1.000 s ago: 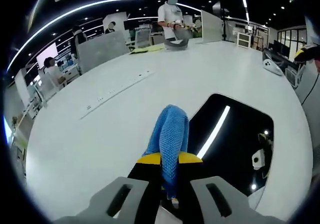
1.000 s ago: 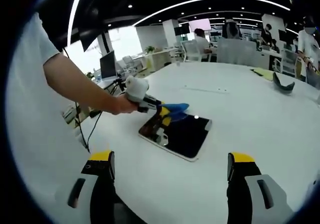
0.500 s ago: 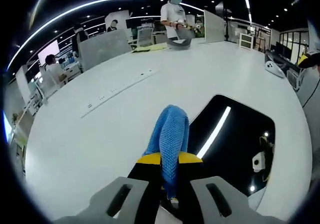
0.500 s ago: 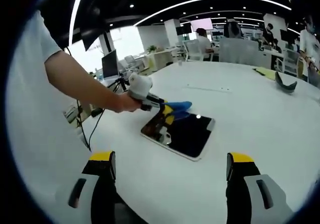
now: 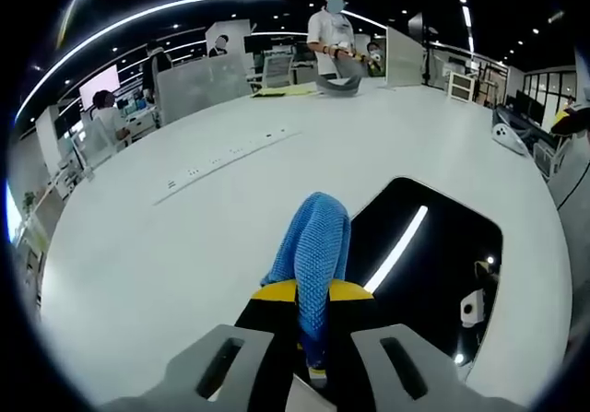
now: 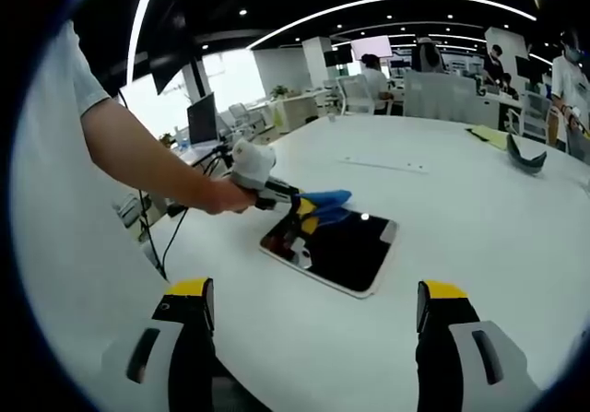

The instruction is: Wipe the mirror surface with the cleaning cloth until all visible marks leave the cleaned area.

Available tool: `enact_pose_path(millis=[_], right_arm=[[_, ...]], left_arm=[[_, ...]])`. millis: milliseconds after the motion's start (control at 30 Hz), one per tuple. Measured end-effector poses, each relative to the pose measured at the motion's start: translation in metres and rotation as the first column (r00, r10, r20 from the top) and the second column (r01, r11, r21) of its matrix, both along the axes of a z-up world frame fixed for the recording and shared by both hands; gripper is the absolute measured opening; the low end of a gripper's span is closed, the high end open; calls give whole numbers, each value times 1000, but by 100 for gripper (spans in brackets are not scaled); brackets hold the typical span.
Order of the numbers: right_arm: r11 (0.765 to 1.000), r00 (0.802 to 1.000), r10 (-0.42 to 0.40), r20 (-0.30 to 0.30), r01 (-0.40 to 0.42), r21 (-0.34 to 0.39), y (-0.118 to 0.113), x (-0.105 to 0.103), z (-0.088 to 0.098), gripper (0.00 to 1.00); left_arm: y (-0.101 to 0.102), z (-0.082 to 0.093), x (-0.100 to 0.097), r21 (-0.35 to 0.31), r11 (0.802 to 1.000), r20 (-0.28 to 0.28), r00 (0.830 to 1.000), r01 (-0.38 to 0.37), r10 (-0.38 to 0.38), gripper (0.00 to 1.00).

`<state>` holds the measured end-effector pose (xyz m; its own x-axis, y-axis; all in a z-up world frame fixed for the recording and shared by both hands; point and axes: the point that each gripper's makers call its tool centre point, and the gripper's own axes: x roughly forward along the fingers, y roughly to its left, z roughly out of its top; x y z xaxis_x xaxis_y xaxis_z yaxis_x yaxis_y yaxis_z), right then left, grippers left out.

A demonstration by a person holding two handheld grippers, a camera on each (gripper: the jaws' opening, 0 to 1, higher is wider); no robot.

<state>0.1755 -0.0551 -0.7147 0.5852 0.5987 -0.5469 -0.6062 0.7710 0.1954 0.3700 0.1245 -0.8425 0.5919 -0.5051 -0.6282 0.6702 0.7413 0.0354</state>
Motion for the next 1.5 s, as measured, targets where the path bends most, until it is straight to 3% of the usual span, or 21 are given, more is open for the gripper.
enact_pose_path(millis=[1500], right_arm=[[1000, 999, 13, 41, -12, -17, 6, -6, 14, 91]], left_arm=[[11, 1, -39, -12, 999, 1, 999, -43, 43, 6]])
